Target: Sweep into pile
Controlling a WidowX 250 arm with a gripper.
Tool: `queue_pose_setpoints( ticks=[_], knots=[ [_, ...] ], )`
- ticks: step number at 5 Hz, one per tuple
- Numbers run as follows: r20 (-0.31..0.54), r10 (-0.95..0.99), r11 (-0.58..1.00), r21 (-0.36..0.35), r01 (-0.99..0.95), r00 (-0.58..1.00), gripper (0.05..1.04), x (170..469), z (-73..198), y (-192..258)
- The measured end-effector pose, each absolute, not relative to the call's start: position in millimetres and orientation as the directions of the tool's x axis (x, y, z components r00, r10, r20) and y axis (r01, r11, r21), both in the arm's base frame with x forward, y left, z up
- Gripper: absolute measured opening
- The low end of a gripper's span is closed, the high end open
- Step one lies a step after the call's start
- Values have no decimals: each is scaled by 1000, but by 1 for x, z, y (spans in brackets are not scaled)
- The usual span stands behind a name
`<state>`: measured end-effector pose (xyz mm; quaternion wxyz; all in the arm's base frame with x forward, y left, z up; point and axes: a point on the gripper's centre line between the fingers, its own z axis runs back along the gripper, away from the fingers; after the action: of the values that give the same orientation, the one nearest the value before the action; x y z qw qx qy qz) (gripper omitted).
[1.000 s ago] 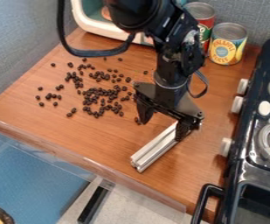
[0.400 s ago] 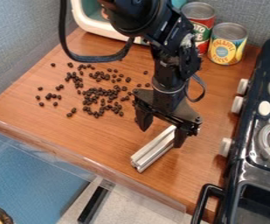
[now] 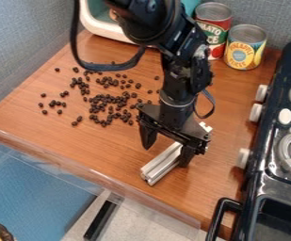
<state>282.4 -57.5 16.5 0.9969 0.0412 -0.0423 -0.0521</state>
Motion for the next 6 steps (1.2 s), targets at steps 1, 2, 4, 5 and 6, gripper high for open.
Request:
queue_pose_setpoints(
  ticks=[1,2,4,5,6],
  knots=[
    [59,-84,991,105,78,995,687,283,12,-55],
    [53,-81,992,105,76,995,406,281,12,-55],
    [48,-42,998,50,39,998,382,285,16,-59],
    [56,-26,1000,6,26,998,382,292,22,-67],
    [79,29,998,-56,-24,996,382,304,34,-78]
  ],
)
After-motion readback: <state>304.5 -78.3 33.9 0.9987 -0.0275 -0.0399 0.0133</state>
